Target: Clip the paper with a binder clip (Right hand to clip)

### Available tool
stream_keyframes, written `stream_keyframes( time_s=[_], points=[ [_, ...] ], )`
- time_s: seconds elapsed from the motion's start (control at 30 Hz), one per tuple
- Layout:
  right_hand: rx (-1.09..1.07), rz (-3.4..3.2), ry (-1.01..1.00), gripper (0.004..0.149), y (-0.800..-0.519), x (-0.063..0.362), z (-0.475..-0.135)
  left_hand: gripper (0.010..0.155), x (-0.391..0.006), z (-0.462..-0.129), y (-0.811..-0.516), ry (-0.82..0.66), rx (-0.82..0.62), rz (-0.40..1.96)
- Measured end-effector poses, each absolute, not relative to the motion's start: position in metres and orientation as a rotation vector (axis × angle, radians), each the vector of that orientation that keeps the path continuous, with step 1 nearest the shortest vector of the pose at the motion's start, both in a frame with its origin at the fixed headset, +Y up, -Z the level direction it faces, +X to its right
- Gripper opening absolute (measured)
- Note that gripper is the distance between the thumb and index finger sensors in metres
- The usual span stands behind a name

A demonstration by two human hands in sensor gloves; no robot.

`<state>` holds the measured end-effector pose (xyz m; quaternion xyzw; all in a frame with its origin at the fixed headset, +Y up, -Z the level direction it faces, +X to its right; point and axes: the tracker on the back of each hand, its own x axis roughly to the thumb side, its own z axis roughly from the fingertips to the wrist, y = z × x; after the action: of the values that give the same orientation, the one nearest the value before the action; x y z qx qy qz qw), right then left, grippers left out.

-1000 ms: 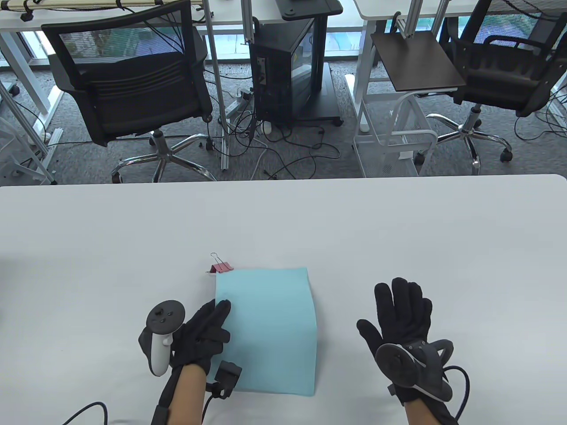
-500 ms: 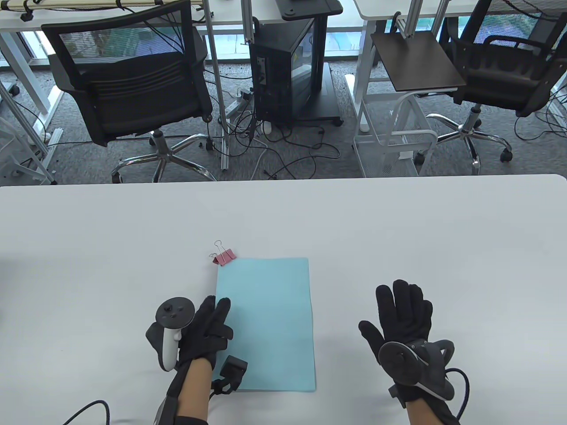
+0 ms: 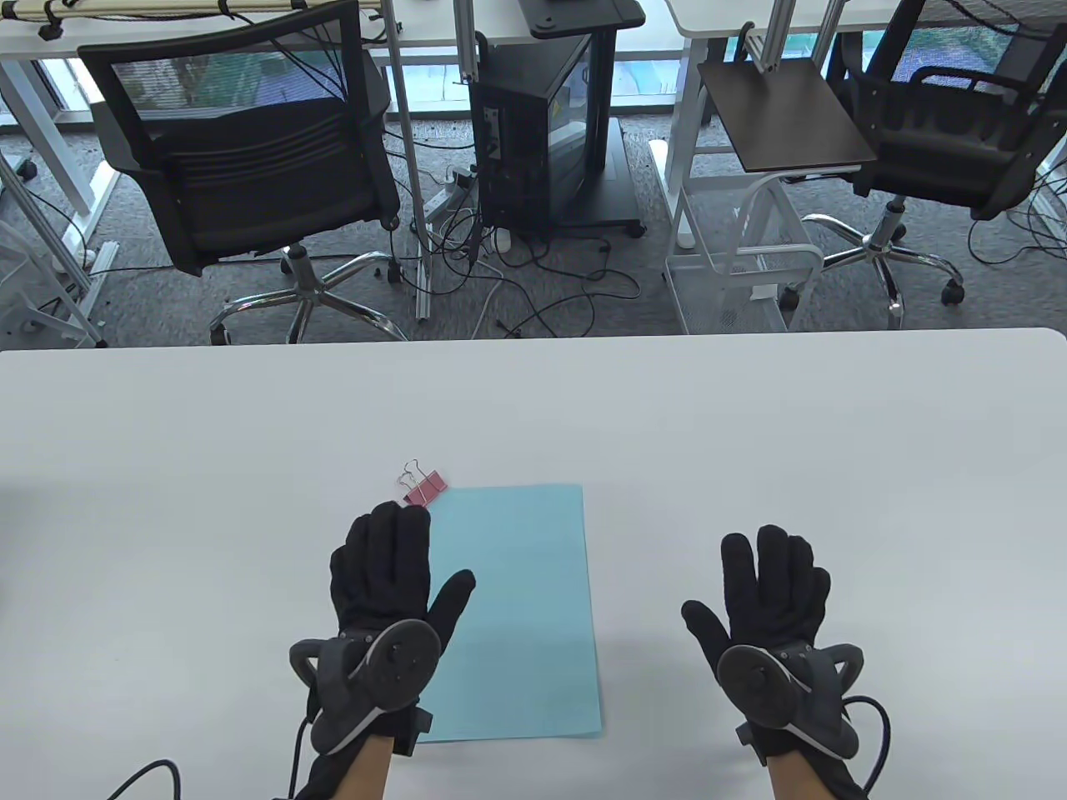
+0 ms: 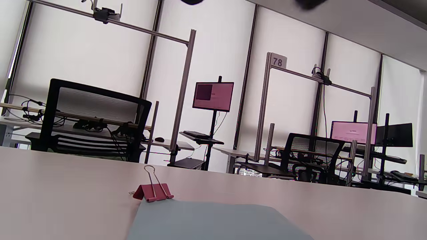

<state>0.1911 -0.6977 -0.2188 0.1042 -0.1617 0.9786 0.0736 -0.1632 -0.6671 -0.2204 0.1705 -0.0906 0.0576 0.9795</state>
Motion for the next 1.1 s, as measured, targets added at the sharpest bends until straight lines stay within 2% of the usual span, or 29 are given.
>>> stream_keyframes(
  time_s=[0.07, 0.17, 0.23, 0.57, 1.1],
  points=[
    [0.312, 2.951, -0.479, 0.087, -0.699, 0.191, -0.219, 0.072, -0.163, -0.221, -0.676, -0.183, 0.320, 0.057],
    [0.310, 2.969, -0.422, 0.088, -0.707, 0.191, -0.222, 0.075, -0.168, -0.224, -0.695, -0.137, 0.129, 0.012],
    [0.313, 2.968, -0.396, 0.088, -0.710, 0.190, -0.223, 0.077, -0.171, -0.224, -0.703, -0.136, 0.085, 0.017],
    [0.337, 2.965, -0.402, 0.087, -0.713, 0.188, -0.224, 0.079, -0.176, -0.225, -0.705, -0.124, 0.117, 0.017],
    [0.339, 2.962, -0.350, 0.085, -0.714, 0.187, -0.224, 0.078, -0.182, -0.227, -0.707, -0.102, 0.091, 0.050]
  ],
)
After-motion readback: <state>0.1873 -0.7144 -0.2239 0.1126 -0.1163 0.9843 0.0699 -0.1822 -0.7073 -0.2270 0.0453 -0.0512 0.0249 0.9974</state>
